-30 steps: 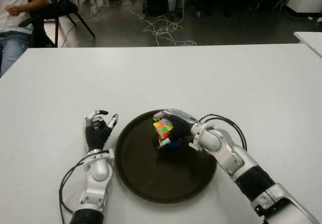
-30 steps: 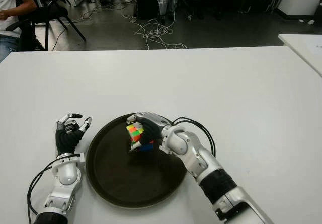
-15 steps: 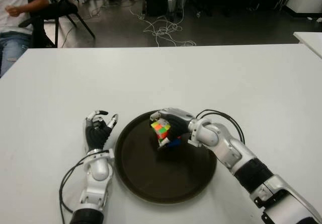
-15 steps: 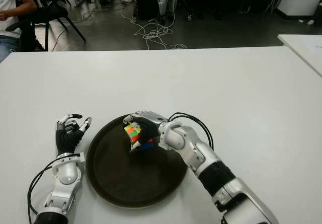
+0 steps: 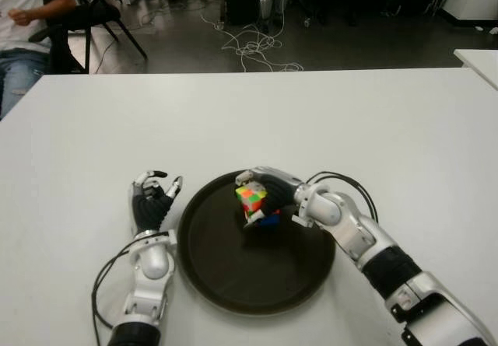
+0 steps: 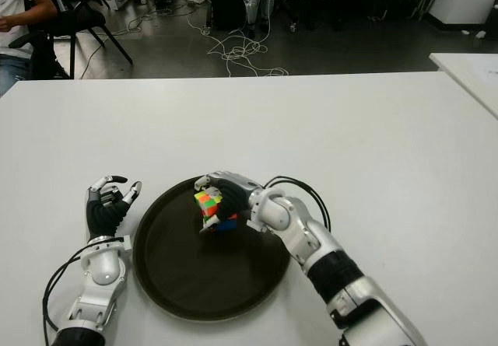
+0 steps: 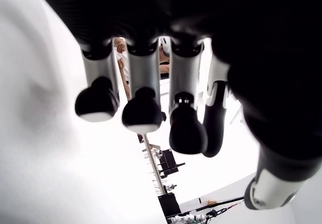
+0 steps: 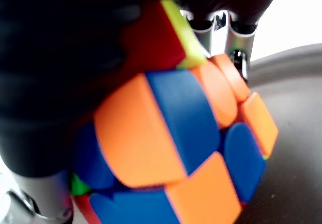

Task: Pick up the Rubik's Cube and put it in the plate

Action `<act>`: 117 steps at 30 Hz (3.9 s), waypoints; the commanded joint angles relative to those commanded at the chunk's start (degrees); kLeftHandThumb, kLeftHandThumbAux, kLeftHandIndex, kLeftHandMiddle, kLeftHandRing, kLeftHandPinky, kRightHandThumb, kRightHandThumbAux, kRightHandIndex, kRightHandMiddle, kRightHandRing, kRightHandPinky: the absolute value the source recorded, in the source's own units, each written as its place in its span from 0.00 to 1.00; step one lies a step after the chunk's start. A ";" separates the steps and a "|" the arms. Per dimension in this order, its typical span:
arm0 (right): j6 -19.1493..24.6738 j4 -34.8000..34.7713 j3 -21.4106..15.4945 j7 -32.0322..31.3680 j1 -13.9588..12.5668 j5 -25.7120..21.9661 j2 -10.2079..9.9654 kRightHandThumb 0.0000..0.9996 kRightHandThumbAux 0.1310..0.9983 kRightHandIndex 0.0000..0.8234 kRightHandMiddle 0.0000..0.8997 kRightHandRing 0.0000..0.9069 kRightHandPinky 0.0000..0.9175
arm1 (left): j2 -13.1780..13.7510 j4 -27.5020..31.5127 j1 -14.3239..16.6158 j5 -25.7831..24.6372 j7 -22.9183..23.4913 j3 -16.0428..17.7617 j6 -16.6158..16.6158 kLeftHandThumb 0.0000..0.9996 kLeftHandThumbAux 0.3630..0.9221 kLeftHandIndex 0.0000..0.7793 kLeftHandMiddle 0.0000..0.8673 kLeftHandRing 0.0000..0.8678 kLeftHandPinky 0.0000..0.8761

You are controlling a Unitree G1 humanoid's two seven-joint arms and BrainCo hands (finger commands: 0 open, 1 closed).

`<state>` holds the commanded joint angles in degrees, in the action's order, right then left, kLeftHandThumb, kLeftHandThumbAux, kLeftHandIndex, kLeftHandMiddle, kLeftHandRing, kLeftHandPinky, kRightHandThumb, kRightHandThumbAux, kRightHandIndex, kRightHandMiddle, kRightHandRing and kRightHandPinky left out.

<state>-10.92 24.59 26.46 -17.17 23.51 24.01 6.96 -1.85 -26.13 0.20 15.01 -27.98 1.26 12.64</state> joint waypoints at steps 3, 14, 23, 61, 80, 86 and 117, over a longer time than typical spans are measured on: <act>0.44 -0.28 -0.72 1.06 -0.77 -0.47 -0.62 0.00 0.87 0.56 0.65 0.66 0.64 | 0.02 0.04 -0.03 0.22 -0.14 -0.11 0.03 0.72 0.60 0.57 0.95 0.97 0.96; 7.18 -4.21 -1.21 -0.40 -2.07 -0.60 -1.00 0.00 0.68 0.27 0.29 0.30 0.28 | 0.00 -0.13 -0.18 -0.18 0.01 -0.10 1.44 0.72 0.60 0.57 0.94 0.97 0.97; 5.83 -6.02 -1.37 -5.41 -1.54 -3.44 0.18 0.00 0.57 0.10 0.11 0.10 0.05 | -0.35 -0.04 -0.11 -0.33 -0.22 0.11 0.72 0.72 0.60 0.57 0.95 0.97 0.97; 0.73 -0.41 -1.42 -5.87 -0.22 -4.51 0.81 0.00 0.53 0.00 0.04 0.02 0.00 | 0.16 -1.20 0.29 -0.11 -0.36 -0.07 1.55 0.72 0.60 0.57 0.94 0.97 0.95; 5.23 -3.22 -0.53 -8.28 0.46 -3.44 1.51 0.00 0.60 0.01 0.05 0.03 0.00 | 0.52 -1.84 0.29 -0.42 0.23 0.06 2.43 0.72 0.60 0.57 0.94 0.97 0.95; 5.01 -3.09 -0.63 -8.38 0.42 -3.65 1.57 0.00 0.58 0.00 0.04 0.02 0.00 | 0.52 -2.24 0.38 -0.42 0.07 0.12 2.97 0.72 0.60 0.57 0.94 0.97 0.95; -1.38 -8.79 -10.06 -4.99 -1.31 -10.40 4.51 0.00 0.58 0.00 0.05 0.03 0.00 | 0.17 -2.92 0.80 -1.19 1.02 0.64 4.96 0.72 0.60 0.57 0.94 0.96 0.94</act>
<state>-12.30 15.81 16.40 -22.17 22.20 13.61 11.47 -1.68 -29.05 1.00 13.82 -26.96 1.91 17.60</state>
